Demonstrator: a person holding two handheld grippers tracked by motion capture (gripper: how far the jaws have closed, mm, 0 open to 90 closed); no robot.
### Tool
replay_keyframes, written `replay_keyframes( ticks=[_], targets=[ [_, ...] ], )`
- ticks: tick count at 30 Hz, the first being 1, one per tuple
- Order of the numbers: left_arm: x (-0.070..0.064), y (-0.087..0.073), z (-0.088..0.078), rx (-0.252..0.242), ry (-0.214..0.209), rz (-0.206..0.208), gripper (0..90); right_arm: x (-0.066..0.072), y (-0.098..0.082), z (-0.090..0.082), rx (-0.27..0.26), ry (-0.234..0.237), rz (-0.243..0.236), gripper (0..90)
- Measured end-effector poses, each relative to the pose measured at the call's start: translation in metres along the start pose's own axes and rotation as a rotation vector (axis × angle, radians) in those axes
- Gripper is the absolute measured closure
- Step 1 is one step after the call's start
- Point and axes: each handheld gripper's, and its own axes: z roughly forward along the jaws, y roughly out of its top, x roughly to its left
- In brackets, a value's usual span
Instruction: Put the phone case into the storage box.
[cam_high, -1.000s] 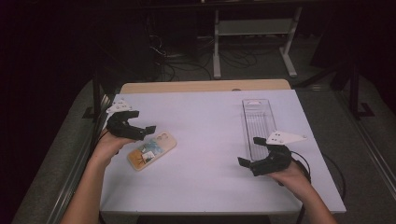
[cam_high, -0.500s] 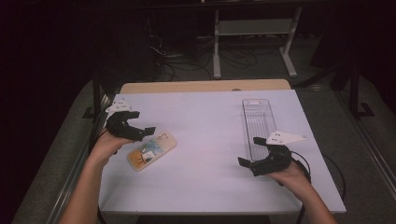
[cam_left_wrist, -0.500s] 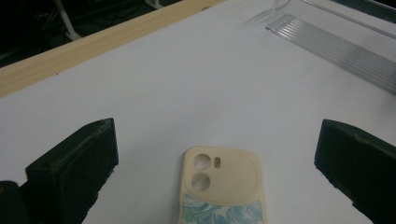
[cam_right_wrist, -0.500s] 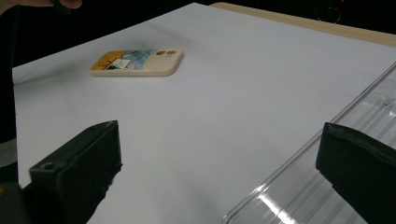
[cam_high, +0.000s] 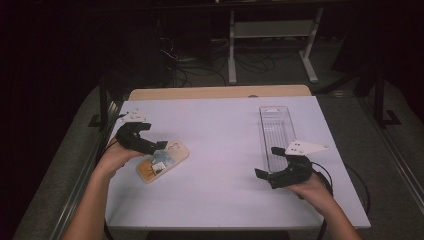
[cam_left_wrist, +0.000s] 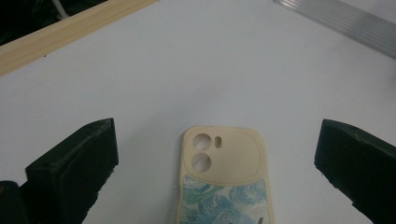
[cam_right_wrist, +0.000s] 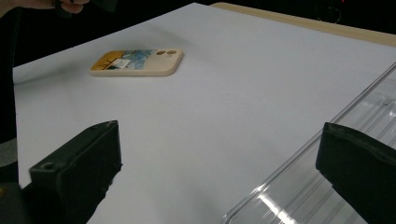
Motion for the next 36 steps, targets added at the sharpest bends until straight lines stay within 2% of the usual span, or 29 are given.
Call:
replay_keyframes(
  ticks=[1, 4, 6, 13, 23, 24, 26, 27, 28, 35, 36],
  targets=[
    [0.001, 0.0, 0.0, 0.006, 0.001, 0.013, 0.0, 0.0, 0.0, 0.0, 0.0, 0.0, 0.0, 0.0],
    [-0.001, -0.001, 0.002, 0.008, 0.005, -0.001, 0.0, 0.0, 0.0, 0.0, 0.0, 0.0, 0.0, 0.0],
    [0.0, -0.002, 0.001, 0.03, 0.006, 0.007, 0.0, 0.0, 0.0, 0.0, 0.0, 0.0, -0.002, 0.0],
    [-0.001, -0.003, 0.004, 0.058, 0.007, 0.034, 0.0, 0.0, 0.0, 0.0, 0.0, 0.0, -0.002, 0.0],
    [-0.002, -0.009, 0.011, 0.109, 0.01, 0.034, 0.0, 0.0, 0.0, 0.0, 0.001, -0.001, -0.002, 0.0],
    [0.0, -0.009, 0.011, 0.122, 0.011, 0.05, 0.0, 0.0, 0.0, 0.0, 0.0, -0.001, -0.002, 0.0],
    [-0.001, -0.011, 0.012, 0.131, 0.014, 0.045, 0.0, 0.0, 0.0, 0.0, 0.0, 0.0, -0.002, 0.0],
    [-0.002, -0.011, 0.013, 0.138, 0.014, 0.029, 0.0, 0.0, 0.0, 0.0, 0.0, 0.0, -0.002, 0.0],
    [-0.001, -0.011, 0.014, 0.14, 0.017, 0.045, 0.0, 0.0, 0.0, 0.0, 0.0, 0.0, -0.002, 0.0],
    [-0.004, -0.017, 0.018, 0.166, 0.015, 0.025, 0.0, 0.0, 0.0, 0.0, 0.001, 0.0, -0.004, 0.0],
    [-0.004, -0.017, 0.018, 0.177, 0.016, 0.034, 0.0, 0.0, 0.0, 0.0, 0.001, 0.0, -0.004, 0.0]
  ],
)
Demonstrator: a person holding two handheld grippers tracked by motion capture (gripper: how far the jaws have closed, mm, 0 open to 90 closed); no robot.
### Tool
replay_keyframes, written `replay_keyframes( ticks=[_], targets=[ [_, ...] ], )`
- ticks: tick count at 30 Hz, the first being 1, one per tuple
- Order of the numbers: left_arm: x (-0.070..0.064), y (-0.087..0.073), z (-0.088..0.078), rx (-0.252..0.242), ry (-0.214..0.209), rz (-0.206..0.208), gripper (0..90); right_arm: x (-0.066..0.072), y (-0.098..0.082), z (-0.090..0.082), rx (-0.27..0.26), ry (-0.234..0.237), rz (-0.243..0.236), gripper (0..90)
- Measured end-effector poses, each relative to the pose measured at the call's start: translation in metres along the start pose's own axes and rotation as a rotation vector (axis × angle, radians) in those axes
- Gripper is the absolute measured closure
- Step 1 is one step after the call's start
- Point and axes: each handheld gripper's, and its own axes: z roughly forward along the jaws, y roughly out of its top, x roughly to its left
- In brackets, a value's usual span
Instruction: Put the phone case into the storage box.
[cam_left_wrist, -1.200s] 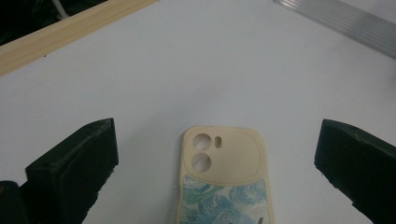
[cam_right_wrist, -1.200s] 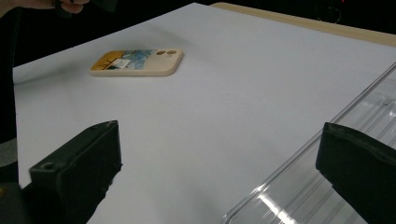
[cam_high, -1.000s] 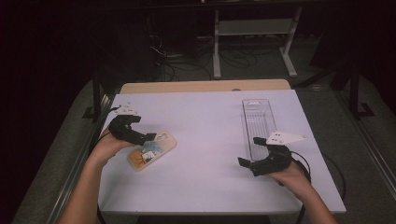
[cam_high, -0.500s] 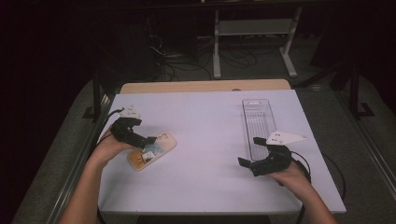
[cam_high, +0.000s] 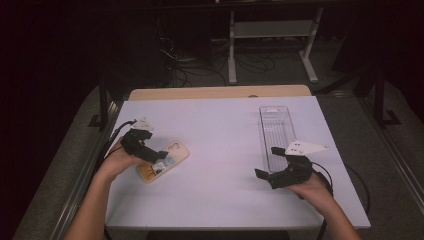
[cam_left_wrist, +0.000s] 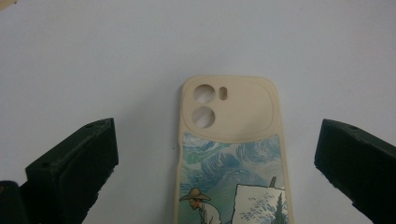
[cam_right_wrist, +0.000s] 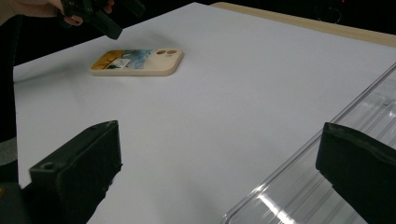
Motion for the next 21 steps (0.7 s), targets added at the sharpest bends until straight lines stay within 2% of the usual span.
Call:
replay_keyframes(
  ticks=[1, 4, 7, 10, 11, 12, 13, 14, 19, 21],
  targets=[
    [0.001, 0.0, 0.0, 0.004, 0.001, 0.014, 0.0, 0.0, 0.0, 0.0, 0.0, 0.0, -0.001, 0.0],
    [-0.001, -0.003, 0.002, -0.002, -0.002, -0.004, 0.0, 0.0, 0.0, 0.0, 0.0, 0.001, -0.001, 0.0],
    [-0.002, -0.004, 0.004, 0.02, 0.005, 0.012, 0.0, 0.0, 0.0, 0.0, -0.001, 0.001, -0.001, 0.0],
    [-0.004, -0.006, 0.006, 0.028, 0.005, 0.01, 0.0, 0.0, 0.0, 0.0, 0.001, -0.001, -0.001, 0.0],
    [-0.003, -0.007, 0.006, 0.032, 0.009, 0.023, 0.0, 0.0, 0.0, 0.0, 0.001, -0.001, -0.001, 0.0],
    [-0.004, -0.008, 0.007, 0.033, 0.007, 0.01, 0.0, 0.0, 0.0, 0.0, 0.001, -0.001, -0.002, 0.0],
    [-0.003, -0.008, 0.007, 0.04, 0.011, 0.025, 0.0, 0.0, 0.0, 0.0, 0.001, -0.001, -0.001, 0.0],
    [-0.005, -0.009, 0.008, 0.042, 0.015, 0.005, 0.0, 0.0, 0.0, 0.0, 0.0, -0.001, -0.002, 0.0],
    [-0.006, -0.014, 0.013, 0.067, 0.019, 0.013, 0.0, 0.0, 0.0, 0.0, 0.0, 0.0, -0.002, 0.0],
    [-0.008, -0.017, 0.015, 0.06, 0.013, -0.011, 0.0, 0.0, 0.0, 0.0, 0.0, 0.0, -0.002, 0.0]
  ],
)
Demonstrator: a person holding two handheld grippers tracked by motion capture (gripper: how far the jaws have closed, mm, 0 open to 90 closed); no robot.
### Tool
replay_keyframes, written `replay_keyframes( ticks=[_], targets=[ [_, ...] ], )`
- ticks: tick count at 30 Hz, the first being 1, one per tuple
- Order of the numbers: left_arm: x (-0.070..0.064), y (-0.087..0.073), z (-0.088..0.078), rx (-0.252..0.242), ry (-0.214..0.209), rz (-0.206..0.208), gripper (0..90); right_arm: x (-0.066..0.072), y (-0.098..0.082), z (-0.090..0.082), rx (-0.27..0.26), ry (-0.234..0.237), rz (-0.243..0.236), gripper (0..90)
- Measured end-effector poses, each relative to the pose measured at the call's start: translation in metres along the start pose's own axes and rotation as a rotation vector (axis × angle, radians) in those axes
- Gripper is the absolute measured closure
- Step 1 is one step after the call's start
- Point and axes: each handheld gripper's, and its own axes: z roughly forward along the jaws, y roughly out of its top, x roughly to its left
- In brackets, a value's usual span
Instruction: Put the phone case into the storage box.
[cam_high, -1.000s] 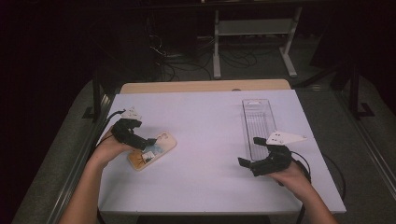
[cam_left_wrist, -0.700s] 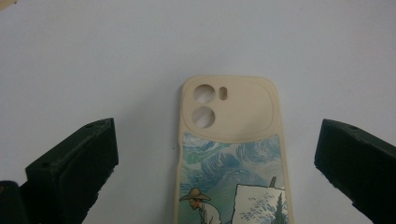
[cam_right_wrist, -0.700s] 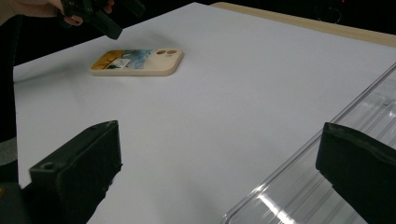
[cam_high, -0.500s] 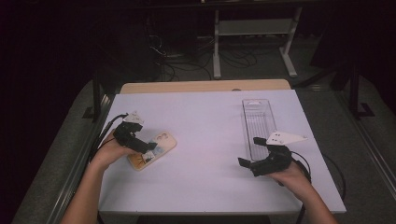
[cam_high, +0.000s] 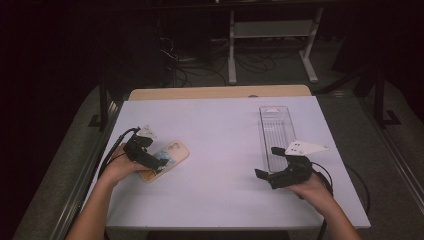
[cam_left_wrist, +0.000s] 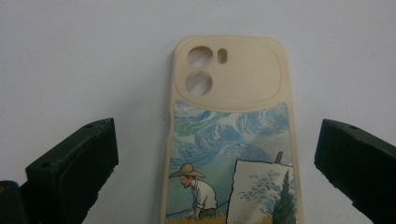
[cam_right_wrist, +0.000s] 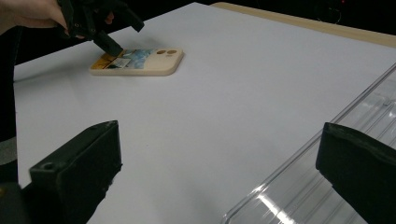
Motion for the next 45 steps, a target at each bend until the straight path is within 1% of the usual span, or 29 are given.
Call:
replay_keyframes(
  ticks=[1, 2, 4, 5, 6, 10, 11, 12, 13, 15, 17, 19, 20, 21, 25, 26, 30, 31, 37, 38, 45],
  targets=[
    [0.0, -0.001, 0.0, 0.01, 0.003, 0.016, 0.0, 0.0, 0.0, 0.0, 0.0, 0.0, -0.001, 0.0],
    [0.0, -0.002, 0.001, 0.011, 0.003, 0.019, 0.0, 0.0, 0.0, 0.0, 0.0, 0.0, 0.0, 0.0],
    [-0.001, -0.004, 0.003, 0.016, -0.003, 0.012, 0.0, 0.0, 0.0, 0.0, 0.0, 0.0, -0.001, 0.0],
    [-0.001, -0.004, 0.005, 0.016, -0.001, 0.014, 0.0, 0.0, 0.0, 0.0, 0.0, 0.0, 0.0, 0.0],
    [-0.001, -0.005, 0.005, 0.027, -0.006, 0.015, 0.0, 0.0, 0.0, 0.0, 0.0, 0.0, 0.0, 0.0],
    [-0.002, -0.008, 0.009, 0.028, -0.009, 0.01, 0.0, 0.0, 0.0, 0.0, 0.0, 0.0, 0.0, 0.0],
    [-0.002, -0.008, 0.01, 0.035, -0.003, 0.022, 0.0, 0.0, 0.0, 0.0, 0.0, -0.001, -0.002, 0.0],
    [-0.002, -0.007, 0.01, 0.041, -0.005, 0.022, 0.0, 0.0, 0.0, 0.0, 0.0, 0.0, -0.001, 0.0],
    [-0.002, -0.007, 0.01, 0.047, -0.001, 0.033, 0.0, 0.0, 0.0, 0.0, 0.0, 0.0, -0.001, 0.0],
    [-0.003, -0.007, 0.012, 0.047, -0.007, 0.037, 0.0, 0.0, 0.0, 0.0, 0.0, -0.001, 0.0, 0.0],
    [-0.005, -0.008, 0.014, 0.033, -0.009, 0.021, 0.0, 0.0, 0.0, 0.0, 0.0, 0.0, 0.0, 0.0],
    [-0.005, -0.008, 0.015, 0.048, -0.006, 0.037, 0.0, 0.0, 0.0, 0.0, 0.0, 0.0, 0.0, 0.0],
    [-0.006, -0.009, 0.016, 0.042, -0.007, 0.039, 0.0, 0.0, 0.0, 0.0, 0.0, -0.001, -0.001, 0.0],
    [-0.006, -0.009, 0.017, 0.039, -0.013, 0.027, 0.0, 0.0, 0.0, 0.0, 0.0, 0.0, 0.0, 0.0],
    [-0.005, -0.011, 0.02, 0.05, -0.009, 0.038, 0.0, 0.0, 0.0, 0.0, 0.0, 0.0, 0.0, 0.0],
    [-0.006, -0.012, 0.021, 0.045, -0.012, 0.027, 0.0, 0.0, 0.0, 0.0, 0.0, 0.0, 0.0, 0.0],
    [-0.005, -0.013, 0.023, 0.051, -0.01, 0.034, 0.0, 0.0, 0.0, 0.0, 0.0, -0.001, 0.0, 0.0],
    [-0.005, -0.013, 0.023, 0.052, -0.01, 0.028, 0.0, 0.0, 0.0, 0.0, 0.0, -0.001, 0.0, 0.0],
    [-0.005, -0.014, 0.025, 0.054, -0.011, 0.033, 0.0, 0.0, 0.0, 0.0, 0.001, -0.001, 0.001, 0.0],
    [-0.006, -0.014, 0.026, 0.052, -0.015, 0.027, 0.0, 0.0, 0.0, 0.0, 0.0, -0.001, 0.0, 0.0],
    [-0.004, -0.015, 0.026, 0.048, -0.024, 0.025, 0.0, 0.0, 0.0, 0.0, 0.0, -0.001, 0.001, 0.0]
  ],
)
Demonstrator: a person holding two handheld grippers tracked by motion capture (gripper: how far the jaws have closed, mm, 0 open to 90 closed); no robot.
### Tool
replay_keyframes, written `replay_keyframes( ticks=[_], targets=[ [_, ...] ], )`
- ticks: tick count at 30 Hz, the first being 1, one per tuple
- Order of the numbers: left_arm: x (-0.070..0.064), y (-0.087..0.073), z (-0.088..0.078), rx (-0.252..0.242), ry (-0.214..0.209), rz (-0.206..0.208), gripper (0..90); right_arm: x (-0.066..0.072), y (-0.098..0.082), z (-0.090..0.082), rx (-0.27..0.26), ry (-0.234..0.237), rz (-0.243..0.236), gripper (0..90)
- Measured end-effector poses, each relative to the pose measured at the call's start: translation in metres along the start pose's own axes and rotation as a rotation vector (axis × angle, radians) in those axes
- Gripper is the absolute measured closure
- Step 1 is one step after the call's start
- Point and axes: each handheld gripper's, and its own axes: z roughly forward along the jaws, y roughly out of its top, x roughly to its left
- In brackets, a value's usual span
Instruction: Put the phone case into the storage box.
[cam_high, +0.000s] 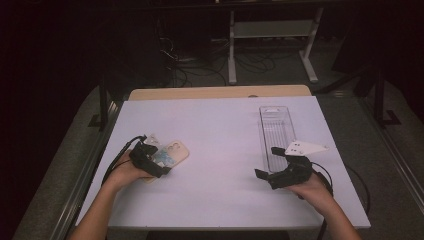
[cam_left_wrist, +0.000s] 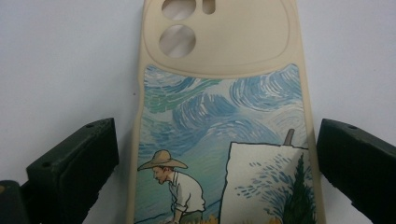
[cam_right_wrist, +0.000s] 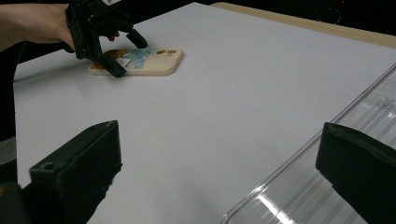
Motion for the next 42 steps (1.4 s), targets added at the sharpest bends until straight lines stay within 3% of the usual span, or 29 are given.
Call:
replay_keyframes(
  ticks=[11, 22, 42],
  targets=[
    [0.0006, -0.0012, -0.0011, 0.0, -0.008, -0.002, 1.7, 0.0, 0.0, -0.0001, 0.0, 0.0, 0.0, 0.0],
    [0.0009, -0.0018, -0.0044, -0.01, -0.011, -0.002, 10.2, -0.0001, 0.0001, 0.0, 0.0, -0.001, 0.0, 0.0],
    [0.0025, 0.0012, -0.0073, -0.014, -0.032, -0.02, 11.4, -0.0004, 0.0001, -0.0001, -0.001, 0.001, -0.001, 0.0]
  ],
)
